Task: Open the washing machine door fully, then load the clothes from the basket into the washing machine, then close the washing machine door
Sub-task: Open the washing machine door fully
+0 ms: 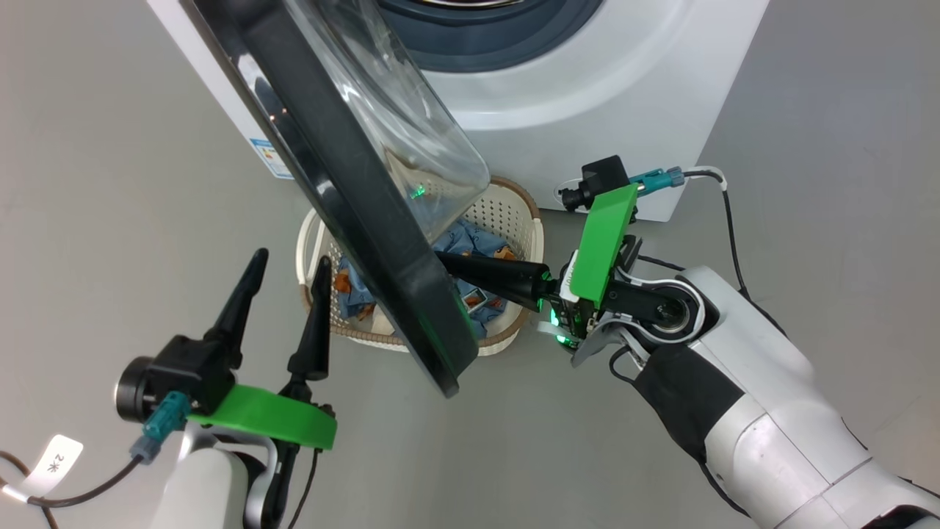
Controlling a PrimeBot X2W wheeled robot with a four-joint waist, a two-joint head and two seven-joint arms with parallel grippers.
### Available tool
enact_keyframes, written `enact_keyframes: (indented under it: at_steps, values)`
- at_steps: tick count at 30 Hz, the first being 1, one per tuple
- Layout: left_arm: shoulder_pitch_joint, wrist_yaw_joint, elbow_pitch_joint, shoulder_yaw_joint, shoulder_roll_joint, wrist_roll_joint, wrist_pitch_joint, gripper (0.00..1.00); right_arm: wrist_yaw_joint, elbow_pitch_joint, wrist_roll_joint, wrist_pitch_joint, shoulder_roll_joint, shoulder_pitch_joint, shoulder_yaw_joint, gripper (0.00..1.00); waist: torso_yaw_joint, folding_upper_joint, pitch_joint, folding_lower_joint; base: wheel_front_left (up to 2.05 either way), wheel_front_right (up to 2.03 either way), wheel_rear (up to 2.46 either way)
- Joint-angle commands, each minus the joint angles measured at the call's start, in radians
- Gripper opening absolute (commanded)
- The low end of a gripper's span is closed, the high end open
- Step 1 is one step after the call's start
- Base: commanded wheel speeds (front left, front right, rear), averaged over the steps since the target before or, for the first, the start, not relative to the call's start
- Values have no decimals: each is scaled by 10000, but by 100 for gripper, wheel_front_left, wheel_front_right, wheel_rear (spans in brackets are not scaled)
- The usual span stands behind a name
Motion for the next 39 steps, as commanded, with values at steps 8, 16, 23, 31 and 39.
enact_keyframes:
  at_steps: [8,16,23,31,39]
  values:
    - [118,15,-295,569,258,92,-65,100,102,-332,517,-497,-9,-298,296,0,-248,0,-17,0,0,0,0]
    - [131,-14,-299,742,258,176,-65,100,102,-735,890,-1232,-529,-221,448,0,-477,0,-4,0,0,0,0]
    - [172,-55,-257,983,258,301,-65,100,102,-1219,536,-2967,-1199,-84,502,100,-654,0,-160,0,0,0,0]
    - [372,-88,-297,1286,258,425,-65,100,102,-2011,-457,-4933,-2012,400,490,100,-918,0,-443,0,0,0,0]
    - [636,-121,-358,1624,258,550,-65,100,102,-2829,-2225,-7164,-3035,1176,460,100,-1305,0,-829,0,0,0,0]
